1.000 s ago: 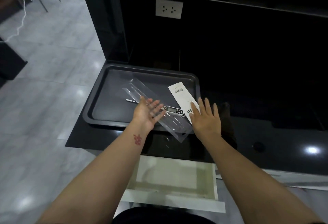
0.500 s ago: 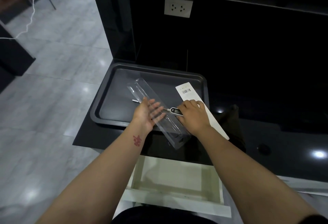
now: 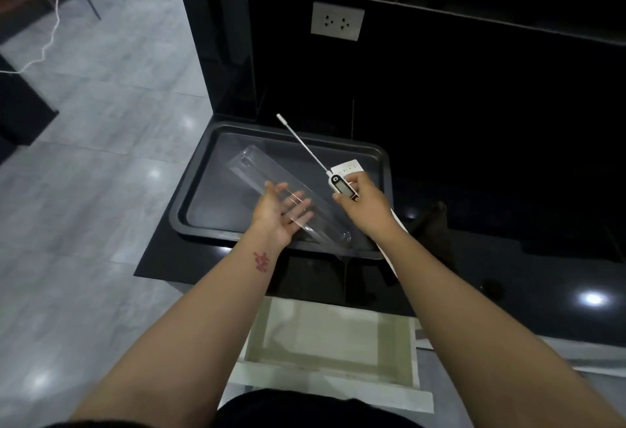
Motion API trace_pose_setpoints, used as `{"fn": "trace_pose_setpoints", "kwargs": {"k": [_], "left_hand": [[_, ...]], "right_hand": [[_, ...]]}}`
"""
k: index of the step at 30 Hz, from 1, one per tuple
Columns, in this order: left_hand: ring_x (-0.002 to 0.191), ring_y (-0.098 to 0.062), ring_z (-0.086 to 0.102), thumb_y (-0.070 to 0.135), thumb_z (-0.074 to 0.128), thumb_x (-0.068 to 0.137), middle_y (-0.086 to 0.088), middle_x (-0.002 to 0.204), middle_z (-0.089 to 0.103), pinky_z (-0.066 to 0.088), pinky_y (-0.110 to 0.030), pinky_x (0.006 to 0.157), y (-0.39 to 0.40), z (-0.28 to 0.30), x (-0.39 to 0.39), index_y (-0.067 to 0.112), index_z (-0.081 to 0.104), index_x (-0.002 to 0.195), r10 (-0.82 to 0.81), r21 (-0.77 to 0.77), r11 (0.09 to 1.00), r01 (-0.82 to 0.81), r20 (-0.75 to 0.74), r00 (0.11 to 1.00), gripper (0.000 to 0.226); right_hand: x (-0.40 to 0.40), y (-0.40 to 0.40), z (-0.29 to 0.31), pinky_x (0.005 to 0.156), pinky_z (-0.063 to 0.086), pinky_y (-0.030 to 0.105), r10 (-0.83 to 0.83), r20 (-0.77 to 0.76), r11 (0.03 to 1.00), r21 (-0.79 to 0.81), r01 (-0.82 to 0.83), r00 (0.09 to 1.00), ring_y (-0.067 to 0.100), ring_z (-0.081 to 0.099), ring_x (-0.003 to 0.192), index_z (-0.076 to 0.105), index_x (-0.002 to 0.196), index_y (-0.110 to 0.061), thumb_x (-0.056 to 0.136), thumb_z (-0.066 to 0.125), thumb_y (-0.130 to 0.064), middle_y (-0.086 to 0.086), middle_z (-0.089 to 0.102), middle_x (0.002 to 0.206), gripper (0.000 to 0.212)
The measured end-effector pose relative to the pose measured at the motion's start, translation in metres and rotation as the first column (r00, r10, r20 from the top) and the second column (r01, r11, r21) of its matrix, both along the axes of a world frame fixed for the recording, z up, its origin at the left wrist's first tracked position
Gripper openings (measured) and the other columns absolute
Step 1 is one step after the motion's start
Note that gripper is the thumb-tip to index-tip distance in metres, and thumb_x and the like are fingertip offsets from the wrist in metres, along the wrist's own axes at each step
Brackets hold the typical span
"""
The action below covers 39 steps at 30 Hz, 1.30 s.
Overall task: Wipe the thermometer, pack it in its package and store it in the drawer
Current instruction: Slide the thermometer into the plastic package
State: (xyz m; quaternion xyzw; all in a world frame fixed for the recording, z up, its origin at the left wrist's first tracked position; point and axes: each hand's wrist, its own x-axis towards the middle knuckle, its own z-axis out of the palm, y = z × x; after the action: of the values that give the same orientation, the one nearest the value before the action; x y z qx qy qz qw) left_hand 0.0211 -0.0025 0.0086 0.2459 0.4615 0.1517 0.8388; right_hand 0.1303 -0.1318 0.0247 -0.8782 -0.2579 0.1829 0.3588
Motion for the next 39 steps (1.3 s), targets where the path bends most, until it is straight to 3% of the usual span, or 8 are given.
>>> {"fn": "trace_pose_setpoints", "kwargs": {"k": [3, 6, 10, 15, 20, 27, 32, 39], "left_hand": [[0.097, -0.032, 0.070, 0.051, 0.033, 0.102, -0.014, 0.114, 0.069, 0.055, -0.052, 0.089, -0.005, 0.003, 0.006, 0.021, 0.056, 0.114, -0.019, -0.018, 1.000, 0.019, 0.018, 1.000, 0.040], [0.097, -0.032, 0.070, 0.053, 0.032, 0.102, -0.015, 0.117, 0.068, 0.054, -0.054, 0.092, -0.010, 0.005, 0.010, 0.022, 0.054, 0.119, -0.035, -0.029, 0.999, 0.035, 0.027, 0.999, 0.042], [0.094, -0.031, 0.071, 0.053, 0.033, 0.101, -0.015, 0.118, 0.068, 0.058, -0.050, 0.079, -0.014, 0.005, 0.012, 0.022, 0.046, 0.134, -0.045, -0.027, 0.999, 0.046, 0.029, 0.999, 0.047], [0.092, -0.031, 0.071, 0.052, 0.034, 0.102, -0.015, 0.111, 0.071, 0.059, -0.049, 0.076, -0.018, 0.006, 0.017, 0.022, 0.047, 0.129, -0.033, -0.033, 0.999, 0.034, 0.041, 0.999, 0.043], [0.099, -0.031, 0.068, 0.051, 0.034, 0.102, -0.011, 0.108, 0.072, 0.057, -0.046, 0.072, -0.022, 0.007, 0.022, 0.022, 0.049, 0.129, -0.047, -0.020, 0.999, 0.048, 0.041, 0.998, 0.043], [0.086, -0.026, 0.068, 0.046, 0.033, 0.104, -0.011, 0.115, 0.071, 0.053, -0.049, 0.092, -0.020, 0.006, 0.026, 0.023, 0.050, 0.129, -0.041, 0.012, 0.999, 0.041, 0.045, 0.998, 0.037], [0.081, -0.026, 0.071, 0.044, 0.034, 0.104, -0.012, 0.112, 0.072, 0.058, -0.041, 0.065, -0.020, 0.005, 0.026, 0.021, 0.049, 0.129, -0.031, -0.008, 0.999, 0.032, 0.055, 0.998, 0.037], [0.094, -0.033, 0.073, 0.047, 0.036, 0.103, -0.012, 0.110, 0.073, 0.059, -0.048, 0.080, -0.019, 0.002, 0.028, 0.020, 0.050, 0.127, -0.030, -0.022, 0.999, 0.031, 0.060, 0.998, 0.038]], "right_hand": [[-0.005, -0.002, 0.004, 0.066, 0.044, 0.025, 0.080, 0.058, 0.995, -0.059, -0.077, 0.995, 0.011, 0.059, 0.079, 0.051, 0.108, -0.027, 0.091, 0.065, -0.029, -0.008, 0.062, 0.098, 0.022], [-0.011, -0.011, 0.007, 0.063, 0.044, 0.032, 0.166, 0.145, 0.979, -0.147, -0.144, 0.976, 0.015, 0.058, 0.072, 0.044, 0.100, -0.026, 0.091, 0.062, -0.029, -0.003, 0.064, 0.090, 0.021], [-0.017, -0.024, 0.007, 0.061, 0.038, 0.032, 0.302, 0.335, 0.924, -0.334, -0.187, 0.892, 0.027, 0.061, 0.084, 0.046, 0.114, -0.023, 0.094, 0.054, -0.031, -0.001, 0.066, 0.104, 0.023], [-0.022, -0.030, -0.002, 0.071, 0.039, 0.034, 0.347, 0.451, 0.896, -0.418, -0.148, 0.823, 0.025, 0.054, 0.110, 0.047, 0.132, -0.023, 0.101, 0.043, -0.034, 0.002, 0.057, 0.122, 0.033], [-0.025, -0.032, -0.012, 0.086, 0.044, 0.041, 0.350, 0.520, 0.908, -0.392, -0.146, 0.779, 0.030, 0.053, 0.104, 0.044, 0.144, -0.022, 0.104, 0.038, -0.032, 0.010, 0.057, 0.116, 0.041], [-0.026, -0.031, -0.013, 0.089, 0.044, 0.041, 0.332, 0.501, 0.919, -0.363, -0.155, 0.799, 0.030, 0.052, 0.106, 0.043, 0.147, -0.027, 0.099, 0.047, -0.019, 0.009, 0.055, 0.118, 0.049], [-0.027, -0.032, -0.011, 0.086, 0.045, 0.040, 0.292, 0.545, 0.941, -0.311, -0.134, 0.786, 0.030, 0.052, 0.105, 0.051, 0.140, -0.027, 0.096, 0.050, -0.019, 0.007, 0.057, 0.118, 0.045], [-0.026, -0.036, -0.017, 0.086, 0.043, 0.041, 0.296, 0.567, 0.943, -0.299, -0.143, 0.769, 0.028, 0.053, 0.110, 0.057, 0.134, -0.029, 0.090, 0.052, -0.016, 0.003, 0.060, 0.124, 0.046]]}}
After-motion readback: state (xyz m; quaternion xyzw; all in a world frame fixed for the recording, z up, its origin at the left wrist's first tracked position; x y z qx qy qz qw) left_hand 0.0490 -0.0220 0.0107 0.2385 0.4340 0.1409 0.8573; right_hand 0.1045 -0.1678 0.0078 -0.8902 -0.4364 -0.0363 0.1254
